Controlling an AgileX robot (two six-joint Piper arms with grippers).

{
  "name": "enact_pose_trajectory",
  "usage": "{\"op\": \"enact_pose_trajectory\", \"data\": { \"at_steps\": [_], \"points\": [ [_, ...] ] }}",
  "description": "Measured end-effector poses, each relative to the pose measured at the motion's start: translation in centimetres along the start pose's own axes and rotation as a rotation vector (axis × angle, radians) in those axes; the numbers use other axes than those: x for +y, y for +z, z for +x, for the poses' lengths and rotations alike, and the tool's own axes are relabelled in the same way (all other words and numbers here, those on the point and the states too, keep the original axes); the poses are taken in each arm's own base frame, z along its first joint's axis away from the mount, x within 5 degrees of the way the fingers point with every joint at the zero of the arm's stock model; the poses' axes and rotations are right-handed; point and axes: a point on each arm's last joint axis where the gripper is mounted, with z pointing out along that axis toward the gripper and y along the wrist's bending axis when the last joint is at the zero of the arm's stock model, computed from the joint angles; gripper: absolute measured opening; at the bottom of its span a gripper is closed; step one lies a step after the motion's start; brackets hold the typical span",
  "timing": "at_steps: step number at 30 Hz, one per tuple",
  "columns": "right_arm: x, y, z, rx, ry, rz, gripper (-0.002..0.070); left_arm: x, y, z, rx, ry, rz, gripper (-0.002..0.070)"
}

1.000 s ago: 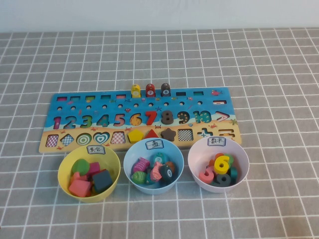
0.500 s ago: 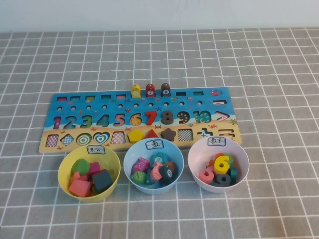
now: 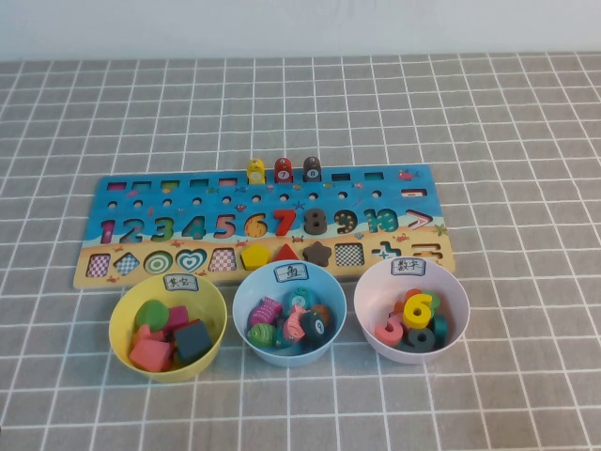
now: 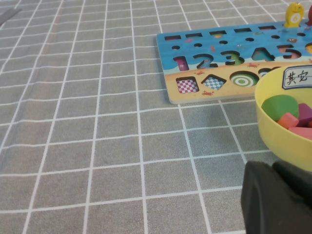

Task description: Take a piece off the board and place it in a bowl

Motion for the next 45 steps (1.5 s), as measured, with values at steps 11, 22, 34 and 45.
{"op": "enact_pose_trajectory", "data": {
  "at_steps": [11, 22, 34, 45],
  "points": [
    [4.0, 4.0, -4.3, 0.552, -0.134, 0.196, -0.0017, 0.0, 0.0, 0.0, 0.0, 0.0, 0.0, -0.0004],
    [6.1, 13.4, -9.0, 0.843, -0.251, 0.279, -0.0017, 0.0, 0.0, 0.0, 0.002, 0.0, 0.0, -0.0005],
    [12.3, 24.9, -6.4, 1.032, -0.455, 0.182, -0.0017, 0.0, 0.0, 0.0, 0.002, 0.005, 0.0, -0.0004],
    [14.7, 32.6, -3.8, 1.158, -0.506, 0.169, -0.0013, 0.0, 0.0, 0.0, 0.004, 0.0, 0.0, -0.0004]
  ]
}}
